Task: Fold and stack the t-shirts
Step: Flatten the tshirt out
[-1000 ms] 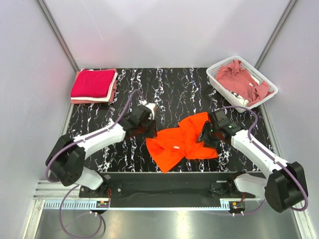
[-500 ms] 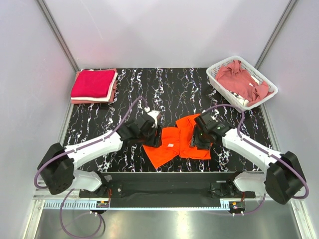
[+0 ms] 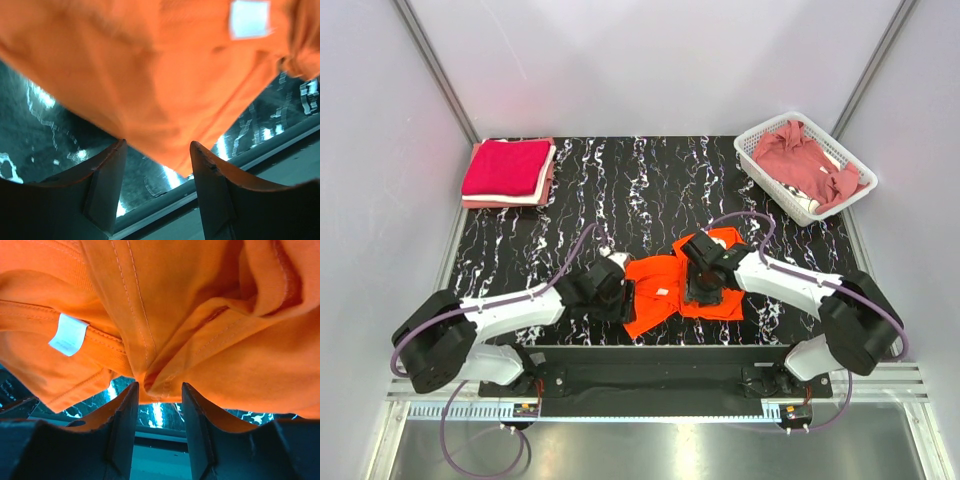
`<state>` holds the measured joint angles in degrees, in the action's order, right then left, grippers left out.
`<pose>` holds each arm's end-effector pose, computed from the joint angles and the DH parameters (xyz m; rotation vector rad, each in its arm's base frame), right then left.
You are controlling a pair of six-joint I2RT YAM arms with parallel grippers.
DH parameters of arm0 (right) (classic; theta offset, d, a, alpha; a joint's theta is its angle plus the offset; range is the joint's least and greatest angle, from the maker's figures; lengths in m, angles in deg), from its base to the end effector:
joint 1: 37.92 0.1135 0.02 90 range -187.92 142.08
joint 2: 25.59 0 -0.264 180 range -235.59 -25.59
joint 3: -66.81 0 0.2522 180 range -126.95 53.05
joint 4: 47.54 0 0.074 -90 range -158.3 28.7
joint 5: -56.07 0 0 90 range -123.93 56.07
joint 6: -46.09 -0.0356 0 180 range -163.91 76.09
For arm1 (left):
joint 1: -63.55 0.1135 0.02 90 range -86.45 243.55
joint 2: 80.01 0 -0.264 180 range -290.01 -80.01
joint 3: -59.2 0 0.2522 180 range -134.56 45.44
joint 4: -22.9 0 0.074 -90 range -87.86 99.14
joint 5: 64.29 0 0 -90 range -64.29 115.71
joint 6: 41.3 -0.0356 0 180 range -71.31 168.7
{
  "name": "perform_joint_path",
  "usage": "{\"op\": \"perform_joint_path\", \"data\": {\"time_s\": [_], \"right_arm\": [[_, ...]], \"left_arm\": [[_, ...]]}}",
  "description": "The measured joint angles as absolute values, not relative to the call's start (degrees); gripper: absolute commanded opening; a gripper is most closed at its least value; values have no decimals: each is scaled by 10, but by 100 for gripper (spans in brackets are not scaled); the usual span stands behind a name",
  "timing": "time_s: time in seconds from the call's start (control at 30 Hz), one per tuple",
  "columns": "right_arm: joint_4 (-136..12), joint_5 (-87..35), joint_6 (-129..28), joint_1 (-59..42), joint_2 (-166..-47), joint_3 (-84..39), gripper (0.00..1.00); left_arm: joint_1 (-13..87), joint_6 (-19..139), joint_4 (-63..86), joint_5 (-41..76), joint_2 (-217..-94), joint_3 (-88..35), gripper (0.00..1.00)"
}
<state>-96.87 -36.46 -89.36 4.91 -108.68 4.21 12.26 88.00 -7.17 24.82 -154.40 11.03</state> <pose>0.1934 0.1772 0.1845 0.0761 2.8414 0.3072 0.1472 -0.1845 0.1652 0.2859 2.6618 -0.5911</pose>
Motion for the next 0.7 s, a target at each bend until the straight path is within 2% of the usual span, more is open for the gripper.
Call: {"op": "perform_joint_path", "data": {"time_s": [0.13, 0.17, 0.4, 0.57, 0.7], "right_arm": [[-966, -377, -896, 53, -1100, 41, 4], [-967, -380, -896, 53, -1101, 41, 0], [-1036, -469, -910, 53, -1071, 5, 0], [-1125, -576, -929, 42, -963, -49, 0], [-1178, -634, -931, -26, -872, -63, 0]], "left_arm": [[123, 899, -56, 246, -1530, 136, 59], [122, 902, -52, 246, -1527, 138, 59], [111, 910, -41, 247, -1525, 147, 59], [96, 910, -40, 247, -1526, 147, 60], [91, 910, -32, 247, -1534, 145, 59]]}}
